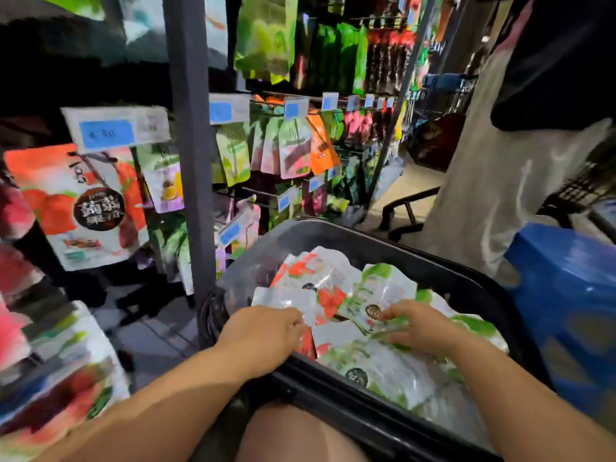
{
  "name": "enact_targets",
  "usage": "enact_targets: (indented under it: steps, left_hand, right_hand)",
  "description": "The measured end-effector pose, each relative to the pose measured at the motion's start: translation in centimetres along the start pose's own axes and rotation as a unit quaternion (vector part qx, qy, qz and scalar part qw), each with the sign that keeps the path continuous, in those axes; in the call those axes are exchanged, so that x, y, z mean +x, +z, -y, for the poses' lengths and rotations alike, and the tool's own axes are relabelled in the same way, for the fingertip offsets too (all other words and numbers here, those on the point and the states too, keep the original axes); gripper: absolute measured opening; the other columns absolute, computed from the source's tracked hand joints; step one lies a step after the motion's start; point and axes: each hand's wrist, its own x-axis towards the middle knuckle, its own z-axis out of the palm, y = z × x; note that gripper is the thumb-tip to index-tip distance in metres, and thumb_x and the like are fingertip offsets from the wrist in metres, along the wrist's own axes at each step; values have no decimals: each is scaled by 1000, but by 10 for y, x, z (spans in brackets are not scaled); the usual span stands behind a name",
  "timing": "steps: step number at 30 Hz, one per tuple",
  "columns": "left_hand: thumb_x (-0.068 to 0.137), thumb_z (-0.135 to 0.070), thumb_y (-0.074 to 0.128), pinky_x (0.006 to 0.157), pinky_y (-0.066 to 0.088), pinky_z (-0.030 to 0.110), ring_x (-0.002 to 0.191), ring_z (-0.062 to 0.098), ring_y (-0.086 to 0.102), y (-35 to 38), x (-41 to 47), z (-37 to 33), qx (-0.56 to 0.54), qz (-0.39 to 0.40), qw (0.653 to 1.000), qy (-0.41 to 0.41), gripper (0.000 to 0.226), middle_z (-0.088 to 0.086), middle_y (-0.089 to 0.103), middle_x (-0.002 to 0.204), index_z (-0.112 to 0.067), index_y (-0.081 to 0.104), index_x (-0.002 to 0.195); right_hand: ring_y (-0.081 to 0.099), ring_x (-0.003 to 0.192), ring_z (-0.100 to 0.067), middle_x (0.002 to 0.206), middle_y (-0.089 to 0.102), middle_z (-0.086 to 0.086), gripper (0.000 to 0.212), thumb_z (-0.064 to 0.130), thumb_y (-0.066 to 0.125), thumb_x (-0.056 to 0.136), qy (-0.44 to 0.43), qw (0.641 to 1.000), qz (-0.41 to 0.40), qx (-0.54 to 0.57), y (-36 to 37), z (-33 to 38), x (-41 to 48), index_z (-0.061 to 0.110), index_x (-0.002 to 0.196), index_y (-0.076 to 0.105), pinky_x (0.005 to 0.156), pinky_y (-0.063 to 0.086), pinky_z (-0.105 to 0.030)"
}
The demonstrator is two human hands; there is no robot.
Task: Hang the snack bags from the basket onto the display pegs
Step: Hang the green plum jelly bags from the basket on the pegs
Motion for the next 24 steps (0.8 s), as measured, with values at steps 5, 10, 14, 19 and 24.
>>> enact_targets:
  steps: [5,10,14,19,24]
  left_hand:
    - [103,-44,31,83,47,37,103,22,59,3,-1,1,39,-25,997,61,31,-5,64,106,-24,55,103]
    - [87,-42,61,46,49,29,62,10,62,2,1,3,80,-81,990,81,16,-15,61,71,-28,55,82]
    - [104,-36,33,74,51,40,95,29,63,8,-1,0,37,-84,992,89,28,-5,64,103,-28,60,107]
    - [105,-41,25,81,45,38,106,25,57,4,2,-5,72,-3,997,26,34,-4,62,114,-28,55,115]
    - [103,-44,26,68,33,32,95,23,58,11,4,-2,40,-1,999,7,35,-2,66,101,-25,55,102]
  right_hand:
    - [55,108,-10,108,54,18,29,48,81,76,26,999,17,20,2,-8,9,46,93,57,90,45,-22]
    - [54,89,0,94,55,22,31,48,81,76,24,995,68,63,4,2,8,37,99,64,74,40,-14]
    - [53,115,-13,123,56,11,66,63,85,58,53,990,104,75,6,2,8,38,115,61,104,42,-34]
    - [52,120,-19,130,55,8,78,63,86,56,75,989,121,31,4,9,6,30,122,60,106,41,-39]
    - [54,117,-21,133,56,3,81,58,84,65,112,990,87,28,-3,5,5,21,131,55,100,43,-35]
